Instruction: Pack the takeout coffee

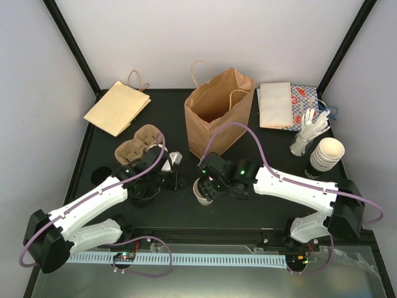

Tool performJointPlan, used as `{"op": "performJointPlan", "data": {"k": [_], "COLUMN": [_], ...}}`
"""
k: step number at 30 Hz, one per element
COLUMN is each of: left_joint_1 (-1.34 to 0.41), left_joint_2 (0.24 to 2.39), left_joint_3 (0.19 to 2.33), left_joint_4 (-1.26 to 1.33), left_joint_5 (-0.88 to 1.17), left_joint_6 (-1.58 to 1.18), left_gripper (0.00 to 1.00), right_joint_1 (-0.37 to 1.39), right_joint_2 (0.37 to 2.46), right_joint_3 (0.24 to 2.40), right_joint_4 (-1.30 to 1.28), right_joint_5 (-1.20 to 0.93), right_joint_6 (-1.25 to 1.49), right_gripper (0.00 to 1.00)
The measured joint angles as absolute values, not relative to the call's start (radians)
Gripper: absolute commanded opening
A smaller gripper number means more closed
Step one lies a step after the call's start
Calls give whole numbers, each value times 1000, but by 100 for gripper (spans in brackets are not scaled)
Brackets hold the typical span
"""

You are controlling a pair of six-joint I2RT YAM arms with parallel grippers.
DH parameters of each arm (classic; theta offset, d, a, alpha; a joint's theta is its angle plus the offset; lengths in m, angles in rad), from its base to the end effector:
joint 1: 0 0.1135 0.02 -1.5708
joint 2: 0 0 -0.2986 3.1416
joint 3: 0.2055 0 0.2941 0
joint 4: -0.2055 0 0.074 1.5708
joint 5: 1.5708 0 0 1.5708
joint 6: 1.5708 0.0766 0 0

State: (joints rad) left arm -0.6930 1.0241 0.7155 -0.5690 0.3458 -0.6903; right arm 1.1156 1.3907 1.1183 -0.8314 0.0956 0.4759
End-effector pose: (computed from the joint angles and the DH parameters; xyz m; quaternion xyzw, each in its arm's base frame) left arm 0.1762 -0.1801 0.2260 0.0597 0.9264 -0.3381 0.1545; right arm 0.1506 0.2910 0.2534 -0.2950 0.9259 0.1326 0.1949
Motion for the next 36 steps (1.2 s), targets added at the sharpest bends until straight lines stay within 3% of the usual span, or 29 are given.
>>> {"op": "performJointPlan", "data": {"k": [36], "left_joint_1": [-683], "left_joint_2": [1129], "left_joint_3": [632], "left_joint_4": [-438], "left_joint_5": [428], "left_joint_6": [-693], "left_gripper": [24], "right_joint_1": [1166], "right_joint_2": [1500], "right_joint_3": [1202], "right_joint_4": [-854], "right_joint_5": [152], "right_joint_6": [421], "right_gripper": [67]}}
